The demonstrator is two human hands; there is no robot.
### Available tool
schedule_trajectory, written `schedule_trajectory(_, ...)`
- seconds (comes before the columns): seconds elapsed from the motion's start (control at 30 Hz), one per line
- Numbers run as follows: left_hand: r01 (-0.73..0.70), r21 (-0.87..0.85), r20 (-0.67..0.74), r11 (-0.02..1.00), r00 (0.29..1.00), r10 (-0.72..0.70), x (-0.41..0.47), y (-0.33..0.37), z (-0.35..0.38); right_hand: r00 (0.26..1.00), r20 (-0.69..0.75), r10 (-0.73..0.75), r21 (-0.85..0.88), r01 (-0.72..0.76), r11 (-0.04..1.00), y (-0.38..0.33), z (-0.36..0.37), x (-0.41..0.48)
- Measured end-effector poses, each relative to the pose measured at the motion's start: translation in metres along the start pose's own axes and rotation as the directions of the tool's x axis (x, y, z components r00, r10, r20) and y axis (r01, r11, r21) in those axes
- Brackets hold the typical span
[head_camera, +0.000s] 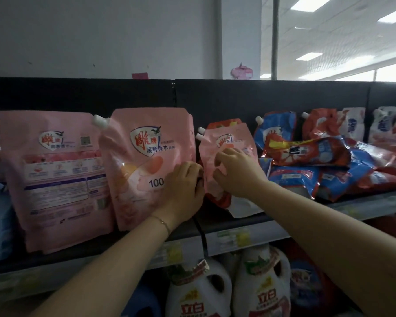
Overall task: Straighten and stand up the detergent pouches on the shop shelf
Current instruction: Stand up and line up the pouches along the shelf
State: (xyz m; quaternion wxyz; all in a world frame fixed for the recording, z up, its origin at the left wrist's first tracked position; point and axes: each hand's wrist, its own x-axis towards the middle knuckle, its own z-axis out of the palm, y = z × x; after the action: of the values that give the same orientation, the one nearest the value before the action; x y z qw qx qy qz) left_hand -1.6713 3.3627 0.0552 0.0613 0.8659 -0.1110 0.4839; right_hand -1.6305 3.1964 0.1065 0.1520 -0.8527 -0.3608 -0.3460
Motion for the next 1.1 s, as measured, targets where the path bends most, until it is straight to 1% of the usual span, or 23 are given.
schedule_trajectory(0.07, 0.041, -0.095, 0.041, 0.995, 0.998, -0.037, 0.008, 0.007, 0.006, 1.0, 0.009, -0.002, -0.045, 0.002, 0.999, 0.013, -0.005, 0.007)
schedule_trajectory(0.13, 0.059, -0.132, 0.078, 0.99, 0.996, -0.049, 0.016, 0.012, 0.011, 1.0, 0.024, 0.009, -0.055, -0.008, 0.998, 0.022, -0.008, 0.014)
schedule_trajectory(0.27, -0.058, -0.038, 0.19, 0.998, 0.98, 0.064, 0.035, 0.015, 0.028, 0.997, 0.073, 0.017, -0.076, -0.011, 0.997, 0.038, -0.006, 0.029)
schedule_trajectory(0.3, -0.054, -0.032, 0.221, 0.998, 0.974, 0.06, 0.04, 0.015, 0.033, 0.996, 0.081, 0.037, -0.065, -0.031, 0.997, 0.043, -0.004, 0.033)
schedule_trajectory(0.33, -0.018, -0.045, 0.248, 0.999, 0.968, 0.028, 0.044, 0.015, 0.038, 0.994, 0.08, 0.072, -0.044, -0.068, 0.997, 0.048, -0.001, 0.036)
schedule_trajectory(0.4, 0.151, -0.152, 0.277, 0.977, 0.955, -0.105, 0.055, 0.017, 0.047, 0.981, 0.071, 0.183, -0.003, -0.183, 0.983, 0.058, 0.006, 0.045)
schedule_trajectory(0.47, 0.364, -0.298, 0.271, 0.882, 0.919, -0.287, 0.067, 0.015, 0.057, 0.932, 0.108, 0.346, 0.043, -0.352, 0.935, 0.066, 0.012, 0.053)
schedule_trajectory(0.5, 0.464, -0.33, 0.27, 0.822, 0.881, -0.389, 0.074, 0.012, 0.063, 0.886, 0.147, 0.441, 0.095, -0.456, 0.885, 0.069, 0.016, 0.058)
schedule_trajectory(0.57, 0.644, -0.362, 0.305, 0.674, 0.765, -0.567, 0.086, 0.003, 0.077, 0.758, 0.24, 0.606, 0.232, -0.651, 0.722, 0.075, 0.023, 0.065)
schedule_trajectory(0.6, 0.715, -0.387, 0.333, 0.582, 0.697, -0.635, 0.088, -0.001, 0.083, 0.7, 0.286, 0.654, 0.281, -0.714, 0.641, 0.077, 0.027, 0.069)
schedule_trajectory(0.63, 0.76, -0.428, 0.354, 0.489, 0.639, -0.683, 0.089, -0.006, 0.089, 0.661, 0.325, 0.677, 0.302, -0.75, 0.588, 0.079, 0.031, 0.071)
schedule_trajectory(0.67, 0.777, -0.479, 0.368, 0.408, 0.6, -0.711, 0.087, -0.01, 0.095, 0.64, 0.353, 0.682, 0.307, -0.768, 0.562, 0.081, 0.034, 0.072)
schedule_trajectory(0.73, 0.783, -0.576, 0.43, 0.236, 0.535, -0.727, 0.083, -0.018, 0.108, 0.636, 0.371, 0.677, 0.316, -0.772, 0.552, 0.085, 0.041, 0.075)
schedule_trajectory(0.77, 0.786, -0.596, 0.468, 0.163, 0.505, -0.726, 0.081, -0.02, 0.112, 0.64, 0.368, 0.674, 0.322, -0.768, 0.554, 0.086, 0.043, 0.076)
schedule_trajectory(0.8, 0.791, -0.6, 0.49, 0.124, 0.485, -0.724, 0.079, -0.021, 0.114, 0.645, 0.364, 0.672, 0.324, -0.764, 0.558, 0.088, 0.045, 0.077)
schedule_trajectory(0.83, 0.795, -0.592, 0.491, 0.136, 0.489, -0.721, 0.078, -0.021, 0.115, 0.652, 0.359, 0.668, 0.323, -0.758, 0.567, 0.089, 0.046, 0.076)
schedule_trajectory(0.9, 0.785, -0.587, 0.462, 0.199, 0.526, -0.714, 0.075, -0.021, 0.115, 0.668, 0.354, 0.655, 0.321, -0.745, 0.586, 0.09, 0.049, 0.073)
schedule_trajectory(0.97, 0.773, -0.591, 0.445, 0.23, 0.55, -0.707, 0.073, -0.02, 0.113, 0.69, 0.343, 0.637, 0.323, -0.724, 0.61, 0.092, 0.052, 0.069)
schedule_trajectory(1.1, 0.754, -0.611, 0.429, 0.24, 0.571, -0.7, 0.074, -0.015, 0.109, 0.745, 0.302, 0.594, 0.271, -0.665, 0.696, 0.094, 0.054, 0.057)
